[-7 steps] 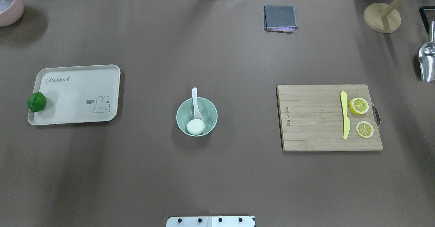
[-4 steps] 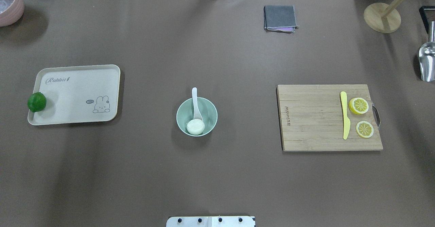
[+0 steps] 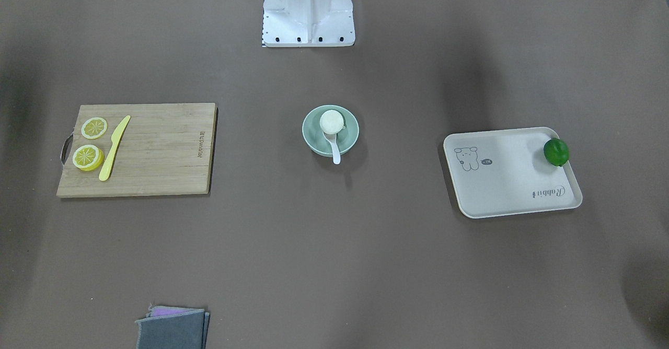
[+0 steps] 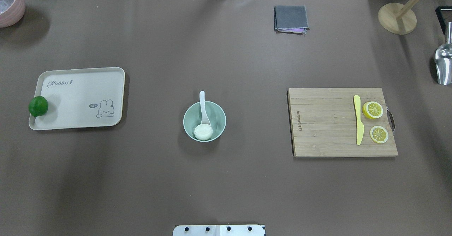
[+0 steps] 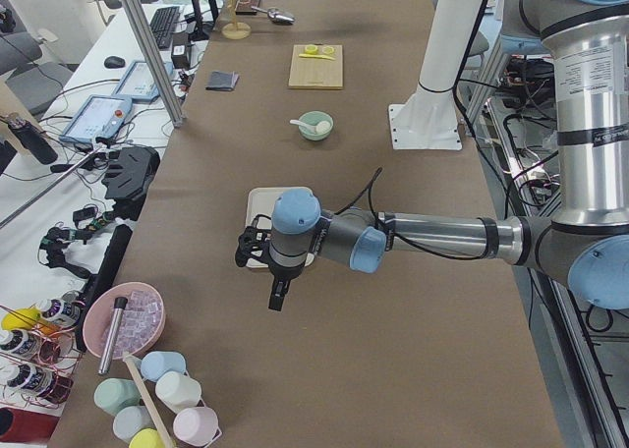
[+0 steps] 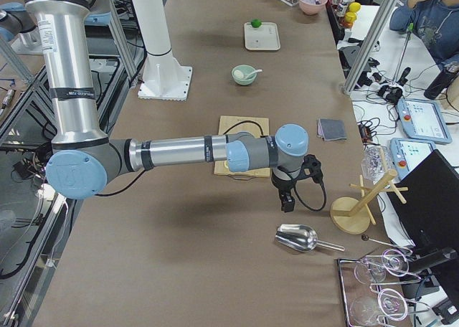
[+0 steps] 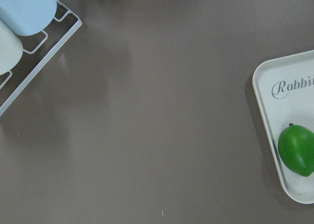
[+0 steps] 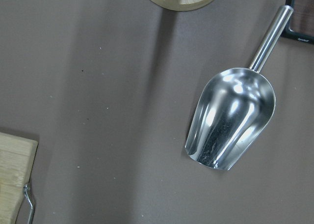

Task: Put spoon and bun in bowl

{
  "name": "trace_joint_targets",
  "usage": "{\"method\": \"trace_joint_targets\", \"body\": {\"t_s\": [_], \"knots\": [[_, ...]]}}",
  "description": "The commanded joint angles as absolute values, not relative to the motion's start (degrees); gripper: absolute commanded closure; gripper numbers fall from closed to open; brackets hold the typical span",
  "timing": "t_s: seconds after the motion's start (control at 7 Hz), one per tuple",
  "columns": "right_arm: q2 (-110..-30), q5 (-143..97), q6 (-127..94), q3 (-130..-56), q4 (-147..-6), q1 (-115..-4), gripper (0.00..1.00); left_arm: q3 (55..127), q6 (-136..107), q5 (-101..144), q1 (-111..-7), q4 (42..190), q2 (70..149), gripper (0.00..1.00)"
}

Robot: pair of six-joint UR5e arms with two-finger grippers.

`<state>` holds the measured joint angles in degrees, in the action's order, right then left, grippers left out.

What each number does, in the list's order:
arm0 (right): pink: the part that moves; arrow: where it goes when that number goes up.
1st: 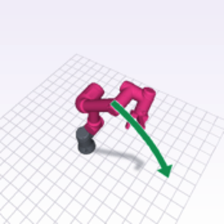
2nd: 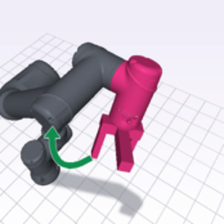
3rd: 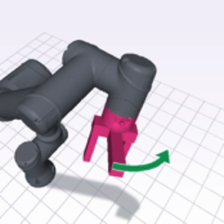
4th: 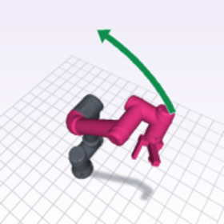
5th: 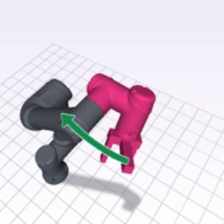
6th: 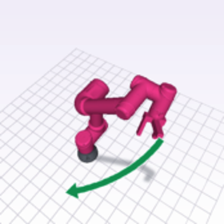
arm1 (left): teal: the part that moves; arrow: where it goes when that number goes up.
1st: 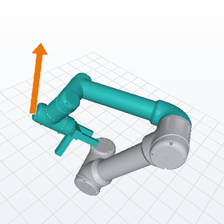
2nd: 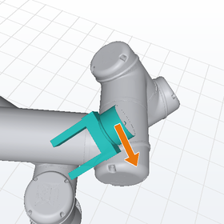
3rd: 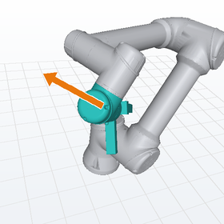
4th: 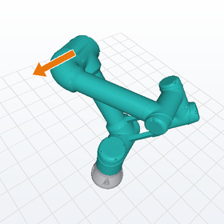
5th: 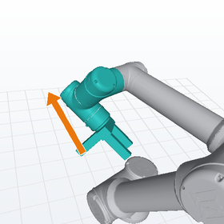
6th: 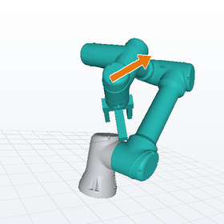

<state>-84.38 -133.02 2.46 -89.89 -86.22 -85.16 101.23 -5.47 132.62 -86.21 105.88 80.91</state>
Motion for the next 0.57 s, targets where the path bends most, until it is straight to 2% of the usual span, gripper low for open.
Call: {"method": "trace_joint_targets", "body": {"t_s": [0.0,0.43], "knots": [[-85.51,-133.15,2.37,-89.30,-86.22,-85.17,0.00,100.21,-5.19,132.54,-86.13,106.08,80.86,0.02],[-85.43,-133.59,2.29,-92.35,-86.22,-85.17,0.00,98.89,-5.19,132.54,-85.87,106.35,80.95,0.02]]}}
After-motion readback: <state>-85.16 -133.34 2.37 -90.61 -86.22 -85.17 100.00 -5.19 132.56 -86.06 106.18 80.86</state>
